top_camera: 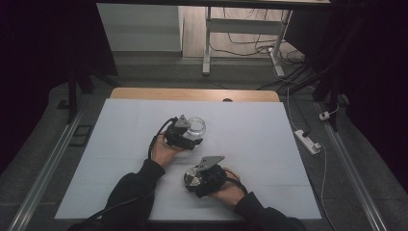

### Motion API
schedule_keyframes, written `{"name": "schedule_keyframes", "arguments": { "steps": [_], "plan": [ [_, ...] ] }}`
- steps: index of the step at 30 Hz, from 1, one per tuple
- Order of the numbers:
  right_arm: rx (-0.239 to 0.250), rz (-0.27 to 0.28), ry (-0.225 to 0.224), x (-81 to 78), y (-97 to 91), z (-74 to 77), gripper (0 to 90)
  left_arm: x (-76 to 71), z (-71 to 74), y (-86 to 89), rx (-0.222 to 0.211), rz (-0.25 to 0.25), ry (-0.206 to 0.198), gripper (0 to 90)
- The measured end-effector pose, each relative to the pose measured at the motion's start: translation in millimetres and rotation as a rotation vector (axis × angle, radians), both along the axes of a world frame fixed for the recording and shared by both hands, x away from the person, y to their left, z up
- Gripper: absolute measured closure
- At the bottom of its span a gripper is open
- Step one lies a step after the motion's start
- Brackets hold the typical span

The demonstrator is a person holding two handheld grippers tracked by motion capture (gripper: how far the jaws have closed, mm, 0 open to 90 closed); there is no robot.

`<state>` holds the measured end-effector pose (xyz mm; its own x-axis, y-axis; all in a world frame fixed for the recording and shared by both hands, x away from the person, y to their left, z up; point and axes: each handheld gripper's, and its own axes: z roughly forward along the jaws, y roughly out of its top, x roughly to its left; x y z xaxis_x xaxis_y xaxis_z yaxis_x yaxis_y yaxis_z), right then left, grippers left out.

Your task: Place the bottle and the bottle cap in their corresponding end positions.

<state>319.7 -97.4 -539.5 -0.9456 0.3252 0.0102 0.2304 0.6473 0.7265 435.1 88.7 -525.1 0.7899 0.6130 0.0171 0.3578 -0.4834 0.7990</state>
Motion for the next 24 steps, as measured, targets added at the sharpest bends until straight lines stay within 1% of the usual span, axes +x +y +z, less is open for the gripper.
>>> {"name": "schedule_keyframes", "arguments": {
  "steps": [3, 8, 14, 19, 21, 23, 24],
  "plan": [
    [-0.008, -0.012, 0.001, 0.6, 0.3, -0.3, 18.3, 0.2, -0.1, 0.5, 0.000, -0.003, 0.001, 15.9],
    [-0.018, -0.015, -0.003, -0.2, 1.0, -0.3, 18.1, 0.5, -1.0, 2.8, 0.000, -0.008, 0.011, 15.8],
    [-0.039, -0.009, -0.022, -1.3, 2.2, -0.3, 17.7, 1.7, -1.6, 5.6, -0.007, -0.005, 0.034, 15.6],
    [-0.039, -0.018, -0.015, -1.6, 2.4, 0.1, 16.9, 1.7, -0.9, 5.3, 0.000, -0.005, 0.038, 15.3],
    [-0.035, -0.026, -0.007, -1.7, 2.9, 0.3, 15.8, 1.8, -0.9, 5.8, -0.005, -0.006, 0.044, 14.8],
    [-0.037, -0.030, -0.004, -2.3, 3.3, 0.5, 14.8, 2.3, -0.8, 6.3, -0.023, -0.010, 0.057, 13.2],
    [-0.037, -0.031, -0.002, -2.4, 3.6, 0.5, 14.2, 2.4, -0.5, 6.4, -0.025, -0.010, 0.061, 12.3]
  ]
}}
